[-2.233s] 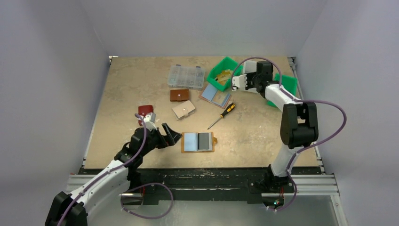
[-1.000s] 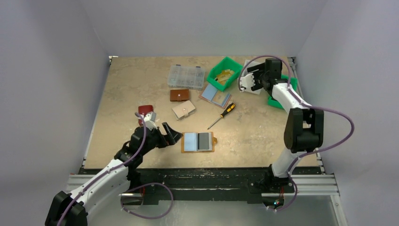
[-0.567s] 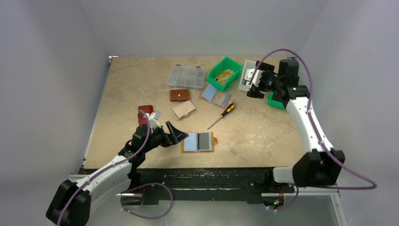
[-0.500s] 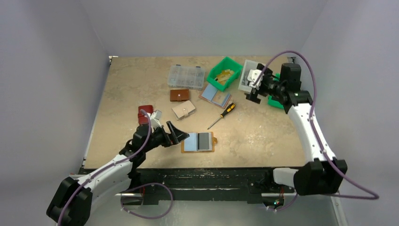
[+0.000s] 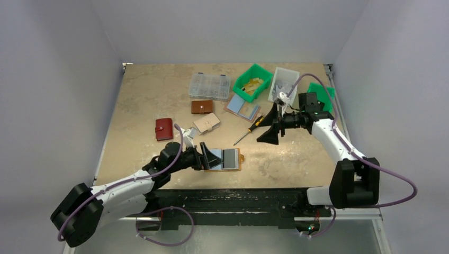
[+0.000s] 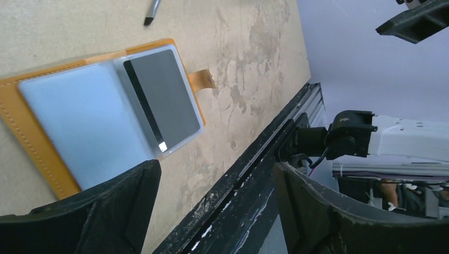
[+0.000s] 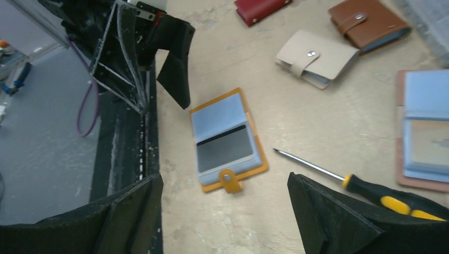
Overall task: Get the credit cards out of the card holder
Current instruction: Remove the credit card from the card holder.
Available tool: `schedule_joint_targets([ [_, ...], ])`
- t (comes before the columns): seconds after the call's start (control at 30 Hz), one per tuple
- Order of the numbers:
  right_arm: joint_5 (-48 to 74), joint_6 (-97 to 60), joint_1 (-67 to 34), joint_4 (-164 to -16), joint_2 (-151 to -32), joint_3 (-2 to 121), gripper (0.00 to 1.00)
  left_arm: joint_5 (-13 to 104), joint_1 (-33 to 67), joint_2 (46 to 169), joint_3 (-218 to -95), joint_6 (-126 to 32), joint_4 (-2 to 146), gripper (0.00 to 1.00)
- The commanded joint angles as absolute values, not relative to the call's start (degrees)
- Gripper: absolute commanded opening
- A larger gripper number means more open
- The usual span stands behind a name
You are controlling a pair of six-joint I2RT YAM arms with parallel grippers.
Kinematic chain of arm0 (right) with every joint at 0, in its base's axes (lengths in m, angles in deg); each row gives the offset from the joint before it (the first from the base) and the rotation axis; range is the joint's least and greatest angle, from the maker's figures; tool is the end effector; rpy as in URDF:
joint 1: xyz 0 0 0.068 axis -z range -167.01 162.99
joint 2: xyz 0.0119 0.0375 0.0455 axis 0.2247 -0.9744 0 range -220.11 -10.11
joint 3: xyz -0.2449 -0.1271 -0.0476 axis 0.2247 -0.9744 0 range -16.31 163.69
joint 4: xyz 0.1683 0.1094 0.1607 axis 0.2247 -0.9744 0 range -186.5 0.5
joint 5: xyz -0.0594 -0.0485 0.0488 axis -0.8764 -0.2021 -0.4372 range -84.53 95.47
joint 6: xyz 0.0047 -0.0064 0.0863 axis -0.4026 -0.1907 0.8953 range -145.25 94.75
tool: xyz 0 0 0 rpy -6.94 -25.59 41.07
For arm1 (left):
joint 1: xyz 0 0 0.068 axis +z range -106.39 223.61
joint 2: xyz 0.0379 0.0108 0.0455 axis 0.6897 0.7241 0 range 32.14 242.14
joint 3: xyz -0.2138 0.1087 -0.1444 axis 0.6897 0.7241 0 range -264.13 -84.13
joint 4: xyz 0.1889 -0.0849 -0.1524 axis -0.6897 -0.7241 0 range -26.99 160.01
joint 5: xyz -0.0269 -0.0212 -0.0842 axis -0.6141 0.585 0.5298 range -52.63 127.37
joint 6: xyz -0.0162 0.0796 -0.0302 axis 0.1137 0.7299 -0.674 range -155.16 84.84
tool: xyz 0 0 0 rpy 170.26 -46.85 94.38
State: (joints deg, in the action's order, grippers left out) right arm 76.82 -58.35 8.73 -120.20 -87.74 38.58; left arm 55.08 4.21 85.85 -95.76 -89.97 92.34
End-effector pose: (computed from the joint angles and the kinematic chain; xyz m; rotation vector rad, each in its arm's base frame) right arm 0.2593 0.0920 0.2619 -1.0711 1.7125 1.2048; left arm 0.1524 -0.1552 0.1661 -0.0547 2.1629 -1.3364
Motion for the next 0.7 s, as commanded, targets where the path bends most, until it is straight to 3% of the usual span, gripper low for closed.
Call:
schedule_joint_targets([
  [0.0, 75.1, -52.7, 3.4, -116.4, -86.7, 37.6, 0.99, 47.8, 0.5, 89.4, -100.3, -87.4, 91.6, 0.78],
  [0.17, 69.8, -50.9, -3.5, -114.8, -89.6, 37.3, 0.92, 44.9, -1.5, 94.2, -102.9, -87.3, 91.3, 0.69],
  [0.43, 61.3, -48.6, -13.7, -112.8, -96.7, 38.5, 0.42, 42.7, -2.3, 98.5, -103.5, -86.8, 93.9, 0.59],
  [0.67, 53.5, -49.3, -19.0, -113.9, -102.3, 41.4, 0.27, 41.9, -2.3, 100.1, -103.0, -86.6, 96.1, 0.52],
])
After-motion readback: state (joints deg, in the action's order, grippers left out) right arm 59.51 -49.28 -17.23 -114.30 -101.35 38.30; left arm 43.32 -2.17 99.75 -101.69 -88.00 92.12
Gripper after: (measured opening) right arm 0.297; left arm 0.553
